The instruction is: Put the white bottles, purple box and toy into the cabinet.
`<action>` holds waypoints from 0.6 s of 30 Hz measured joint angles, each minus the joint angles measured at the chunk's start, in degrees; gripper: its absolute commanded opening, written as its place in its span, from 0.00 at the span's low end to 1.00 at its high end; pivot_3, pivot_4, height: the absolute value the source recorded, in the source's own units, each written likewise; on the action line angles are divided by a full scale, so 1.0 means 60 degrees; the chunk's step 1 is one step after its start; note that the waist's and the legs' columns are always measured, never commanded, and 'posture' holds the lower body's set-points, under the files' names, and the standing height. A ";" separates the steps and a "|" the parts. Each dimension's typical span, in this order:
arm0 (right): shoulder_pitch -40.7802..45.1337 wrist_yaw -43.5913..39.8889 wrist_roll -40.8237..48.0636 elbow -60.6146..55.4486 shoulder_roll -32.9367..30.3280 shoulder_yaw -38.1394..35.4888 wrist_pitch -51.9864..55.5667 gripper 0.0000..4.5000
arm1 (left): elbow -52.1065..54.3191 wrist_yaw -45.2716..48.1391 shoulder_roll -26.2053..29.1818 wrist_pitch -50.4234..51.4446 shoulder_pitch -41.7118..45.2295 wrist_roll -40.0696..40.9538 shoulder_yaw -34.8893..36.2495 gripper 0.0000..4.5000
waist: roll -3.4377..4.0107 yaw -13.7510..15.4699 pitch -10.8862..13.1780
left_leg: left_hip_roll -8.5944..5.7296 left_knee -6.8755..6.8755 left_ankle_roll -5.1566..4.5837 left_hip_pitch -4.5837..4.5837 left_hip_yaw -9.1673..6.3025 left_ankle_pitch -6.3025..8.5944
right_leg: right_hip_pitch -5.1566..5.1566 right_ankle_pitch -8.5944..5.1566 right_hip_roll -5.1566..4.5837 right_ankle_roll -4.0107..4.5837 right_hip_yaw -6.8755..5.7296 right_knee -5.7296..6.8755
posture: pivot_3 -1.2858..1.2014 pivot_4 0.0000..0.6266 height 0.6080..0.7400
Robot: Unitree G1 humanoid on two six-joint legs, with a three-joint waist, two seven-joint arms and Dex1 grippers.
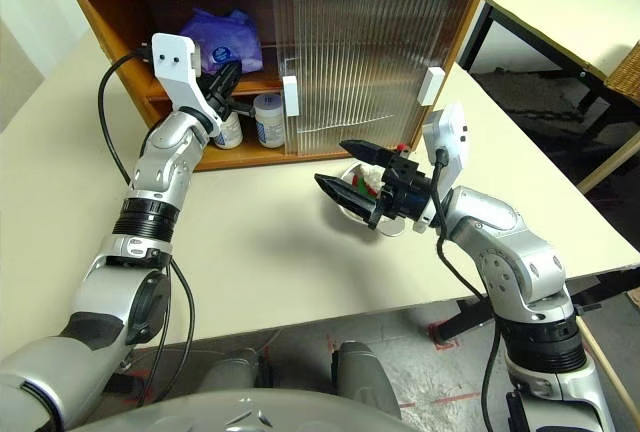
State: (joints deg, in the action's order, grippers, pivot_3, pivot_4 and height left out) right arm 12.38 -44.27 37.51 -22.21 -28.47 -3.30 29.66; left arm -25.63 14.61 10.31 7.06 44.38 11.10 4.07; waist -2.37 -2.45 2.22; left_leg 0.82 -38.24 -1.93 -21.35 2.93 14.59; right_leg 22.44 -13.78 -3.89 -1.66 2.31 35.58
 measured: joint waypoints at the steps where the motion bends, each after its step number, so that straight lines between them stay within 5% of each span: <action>1: -0.0002 0.0003 0.0000 0.0000 -0.0004 -0.0011 0.0000 1.00 | 0.0331 0.0014 0.0006 0.0192 -0.0161 0.0039 0.0009 0.01 | 0.0000 -0.0005 0.0000 | 0.0001 0.0000 0.0000 -0.0001 0.0000 0.0000 | 0.0001 0.0003 0.0000 0.0005 0.0001 0.0000 | 0.48 0.00 1.00; 8: 0.0012 0.0003 -0.0003 0.0008 -0.0008 -0.0027 -0.0004 1.00 | 0.1747 -0.0077 0.0188 0.1304 -0.0777 0.0195 0.0238 0.01 | 0.0000 0.0019 0.0000 | 0.0000 -0.0002 -0.0003 0.0001 -0.0001 -0.0002 | 0.0001 0.0006 0.0000 0.0010 0.0001 0.0004 | 0.49 0.00 1.00; 18: 0.0090 -0.0008 -0.0008 0.0031 0.0008 -0.0021 -0.0064 1.00 | 0.0270 -0.0834 0.0181 0.0491 -0.0047 -0.0147 0.0593 0.01 | 0.0000 0.0040 0.0000 | -0.0004 -0.0004 -0.0008 0.0002 0.0000 -0.0005 | -0.0001 0.0005 0.0000 0.0003 0.0001 0.0002 | 0.48 0.00 1.00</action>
State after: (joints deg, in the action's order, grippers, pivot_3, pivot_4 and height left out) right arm 12.92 -44.32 37.46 -22.02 -28.43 -3.42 29.28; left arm -24.01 9.61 11.40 10.00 44.10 10.22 7.62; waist -2.37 -2.21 2.22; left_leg 0.80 -38.26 -1.98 -21.34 2.93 14.56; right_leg 22.44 -13.75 -3.89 -1.64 2.31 35.59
